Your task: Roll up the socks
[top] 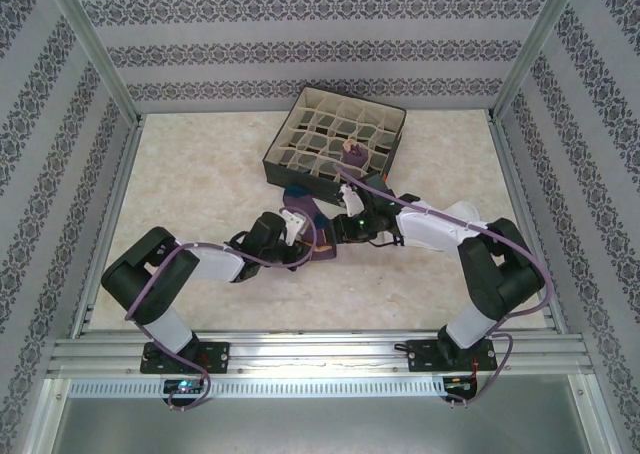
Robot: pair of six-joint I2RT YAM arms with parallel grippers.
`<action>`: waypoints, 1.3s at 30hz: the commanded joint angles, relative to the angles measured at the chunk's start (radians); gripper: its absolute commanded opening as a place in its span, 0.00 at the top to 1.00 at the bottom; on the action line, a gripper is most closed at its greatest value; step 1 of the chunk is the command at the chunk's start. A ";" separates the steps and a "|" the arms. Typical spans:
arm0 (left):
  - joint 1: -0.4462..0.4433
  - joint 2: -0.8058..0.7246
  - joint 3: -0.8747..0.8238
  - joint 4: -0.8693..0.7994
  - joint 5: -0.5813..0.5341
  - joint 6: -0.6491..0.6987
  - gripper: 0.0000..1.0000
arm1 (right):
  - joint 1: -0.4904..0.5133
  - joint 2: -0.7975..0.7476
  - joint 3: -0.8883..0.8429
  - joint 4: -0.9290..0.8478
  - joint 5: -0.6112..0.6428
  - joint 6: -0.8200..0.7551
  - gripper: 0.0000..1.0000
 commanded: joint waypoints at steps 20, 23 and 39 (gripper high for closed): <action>0.053 -0.145 -0.121 -0.065 0.157 0.104 0.76 | 0.054 0.306 0.125 -0.213 0.243 -0.071 0.80; 0.050 -0.269 -0.160 0.019 0.221 0.224 0.72 | 0.048 0.340 0.140 -0.243 0.207 -0.088 0.81; -0.105 -0.361 -0.061 -0.174 -0.041 1.012 0.64 | 0.029 0.401 0.178 -0.323 0.128 -0.142 0.86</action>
